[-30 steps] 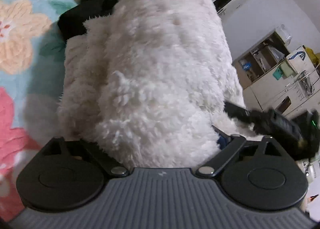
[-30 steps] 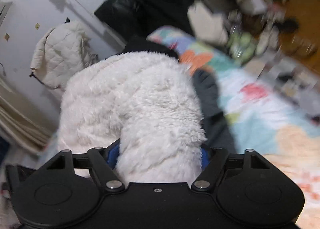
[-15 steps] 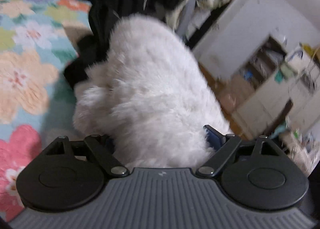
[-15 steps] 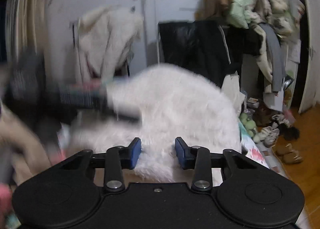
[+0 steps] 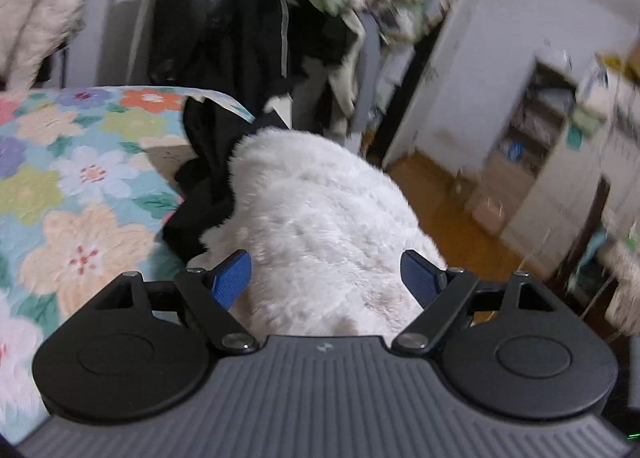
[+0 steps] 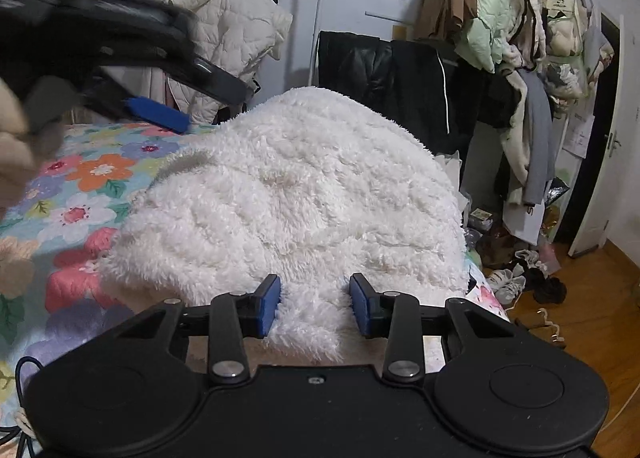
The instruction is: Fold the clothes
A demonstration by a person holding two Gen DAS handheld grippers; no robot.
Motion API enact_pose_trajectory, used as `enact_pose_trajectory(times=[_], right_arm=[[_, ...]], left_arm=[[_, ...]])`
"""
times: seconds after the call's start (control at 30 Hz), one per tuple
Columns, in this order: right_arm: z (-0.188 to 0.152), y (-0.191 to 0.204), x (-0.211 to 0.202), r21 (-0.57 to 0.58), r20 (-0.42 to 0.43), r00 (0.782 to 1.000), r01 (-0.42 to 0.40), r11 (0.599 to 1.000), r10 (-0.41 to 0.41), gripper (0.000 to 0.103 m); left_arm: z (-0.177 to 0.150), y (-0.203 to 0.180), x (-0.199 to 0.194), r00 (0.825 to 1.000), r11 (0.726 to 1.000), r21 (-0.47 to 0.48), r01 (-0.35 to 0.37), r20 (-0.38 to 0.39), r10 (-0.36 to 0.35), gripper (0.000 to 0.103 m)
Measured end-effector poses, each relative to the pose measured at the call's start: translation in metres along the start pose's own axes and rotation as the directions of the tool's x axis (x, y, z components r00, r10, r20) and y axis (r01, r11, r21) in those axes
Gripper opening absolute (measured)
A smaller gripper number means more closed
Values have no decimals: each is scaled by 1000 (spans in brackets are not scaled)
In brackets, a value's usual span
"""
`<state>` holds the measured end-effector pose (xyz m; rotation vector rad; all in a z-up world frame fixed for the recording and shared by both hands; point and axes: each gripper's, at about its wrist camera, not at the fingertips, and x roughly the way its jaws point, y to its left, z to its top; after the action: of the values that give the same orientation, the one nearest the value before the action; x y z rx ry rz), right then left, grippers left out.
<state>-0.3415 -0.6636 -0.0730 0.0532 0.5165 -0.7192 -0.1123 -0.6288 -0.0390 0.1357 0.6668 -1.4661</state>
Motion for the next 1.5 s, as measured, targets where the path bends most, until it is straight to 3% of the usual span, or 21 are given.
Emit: enact_pose_trajectory(times=[0.07,0.1,0.13,0.23,0.37,0.47,0.57,0.67,0.73,0.77,0.8,0.87,0.93,1.0,1.1,1.27,1.33,1.4,1.5], right_arm=[[-2,-1,-4,5,-12,1000,1,1000,-1,44],[-2,-2,-4,11,-21,1000,4,1000,-3,44],[-5,-4,-6,24,-34,999,4,1000,-3,44],[-11,-9,1,73,-76,997,3,997,2,44],[-18,-7,16,83,-76,997,34,996,-27,44],[-19,0,21,83,-85,995,59,995,-51,44],[6,3,0,129,-93,995,45,991,-33,47],[29,4,-20,198,-35,999,-22,980,30,61],[33,15,-13,191,-53,996,-56,980,67,75],[34,22,-9,184,-67,994,-70,980,84,75],[35,28,-4,177,-81,992,-85,981,101,75],[27,46,12,109,-149,988,-34,993,50,75],[21,61,14,48,-162,987,7,999,1,75],[24,68,0,34,-151,989,8,999,-2,75],[31,71,-24,58,-160,987,-5,998,15,76],[36,77,-64,90,-186,983,9,996,8,79],[40,78,-76,73,-204,979,31,997,-15,79],[44,80,-90,63,-221,975,47,997,-32,79],[54,76,-113,90,-233,972,43,995,-21,79]], left_arm=[[-5,-8,19,993,995,61,-84,-74,88,73],[-11,-11,34,977,983,106,-152,-134,166,72],[-17,-10,43,970,979,117,-166,-159,183,73],[-31,4,62,965,986,37,-162,-204,166,78],[-39,8,69,967,983,62,-170,-181,179,84],[-41,17,70,974,988,8,-154,-168,153,84],[-33,15,40,984,991,-14,-131,-122,128,82],[-28,9,6,991,993,6,-117,-64,117,81],[-31,6,-8,992,994,19,-111,-54,112,82],[-33,5,-11,992,993,27,-114,-57,115,82],[-37,3,-14,989,991,37,-128,-65,130,83],[-45,0,-22,984,986,57,-154,-82,159,83],[-54,-4,-37,977,977,71,-199,-68,204,83],[-63,-10,-58,970,967,82,-240,-13,242,88],[-74,-17,-92,954,952,85,-295,79,289,103],[-84,-29,-139,926,927,97,-362,154,345,103],[-81,-25,-149,938,937,83,-341,105,332,103],[-76,-18,-158,963,960,78,-270,7,270,103],[-72,-14,-172,967,967,70,-244,-58,249,103]])
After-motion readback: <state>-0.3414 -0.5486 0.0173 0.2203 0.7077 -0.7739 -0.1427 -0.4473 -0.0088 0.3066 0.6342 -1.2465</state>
